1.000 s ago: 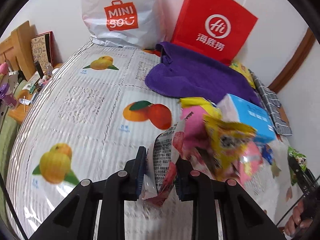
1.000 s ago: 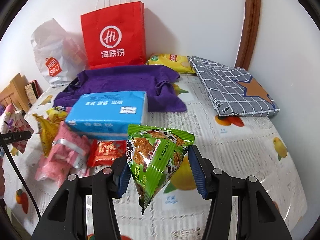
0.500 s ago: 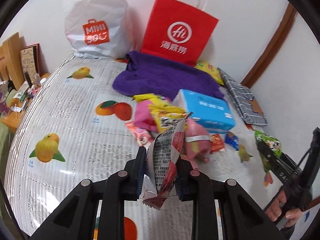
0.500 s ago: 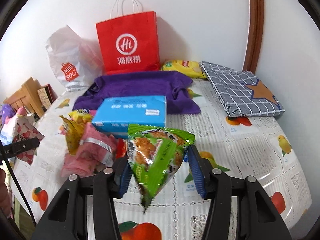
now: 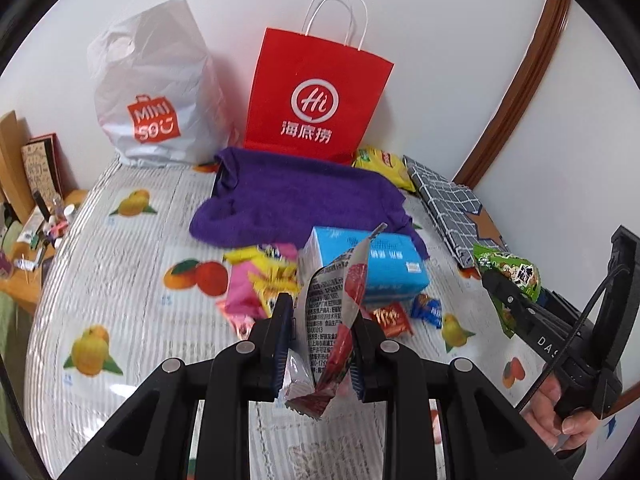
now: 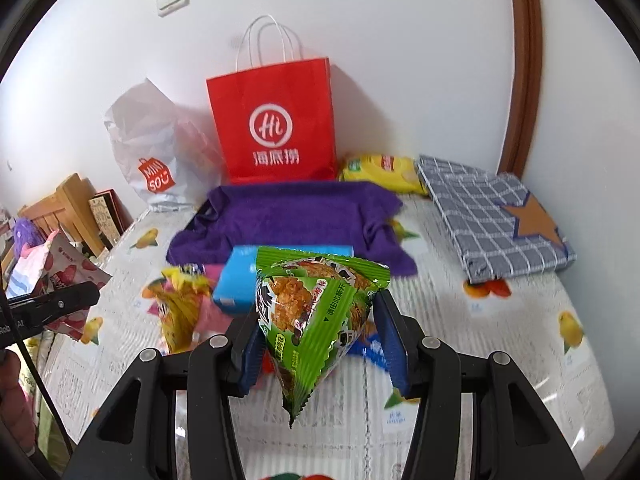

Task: Organize snacks
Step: 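Lift both held snacks and carry them over the purple towel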

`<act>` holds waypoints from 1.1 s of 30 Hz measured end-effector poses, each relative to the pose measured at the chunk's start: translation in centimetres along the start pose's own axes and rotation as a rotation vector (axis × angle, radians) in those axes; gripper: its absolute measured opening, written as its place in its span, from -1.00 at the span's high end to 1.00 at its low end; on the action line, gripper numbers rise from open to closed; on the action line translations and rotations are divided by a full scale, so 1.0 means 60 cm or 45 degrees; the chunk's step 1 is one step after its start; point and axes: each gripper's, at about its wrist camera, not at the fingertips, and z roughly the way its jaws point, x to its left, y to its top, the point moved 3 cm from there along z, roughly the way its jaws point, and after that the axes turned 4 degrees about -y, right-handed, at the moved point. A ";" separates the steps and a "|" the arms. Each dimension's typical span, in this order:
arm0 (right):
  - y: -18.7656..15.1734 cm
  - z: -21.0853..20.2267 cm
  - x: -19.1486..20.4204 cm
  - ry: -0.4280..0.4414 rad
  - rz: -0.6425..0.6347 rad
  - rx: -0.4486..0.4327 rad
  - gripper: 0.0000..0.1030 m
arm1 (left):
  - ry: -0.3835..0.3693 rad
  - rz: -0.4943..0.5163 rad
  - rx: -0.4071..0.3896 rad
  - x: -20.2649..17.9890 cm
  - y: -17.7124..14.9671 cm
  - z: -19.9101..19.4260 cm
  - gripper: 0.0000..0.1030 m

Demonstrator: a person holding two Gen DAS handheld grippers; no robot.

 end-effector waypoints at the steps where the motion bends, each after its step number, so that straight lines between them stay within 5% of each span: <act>1: 0.009 0.002 -0.001 0.004 0.000 -0.003 0.02 | 0.002 0.003 -0.001 -0.001 0.009 0.002 0.54; 22: 0.201 0.138 -0.003 -0.007 -0.023 -0.070 0.02 | 0.043 0.048 0.024 0.008 0.210 0.121 0.54; 33: 0.267 0.264 -0.034 0.012 -0.007 -0.009 0.02 | 0.099 0.016 0.074 0.059 0.291 0.218 0.54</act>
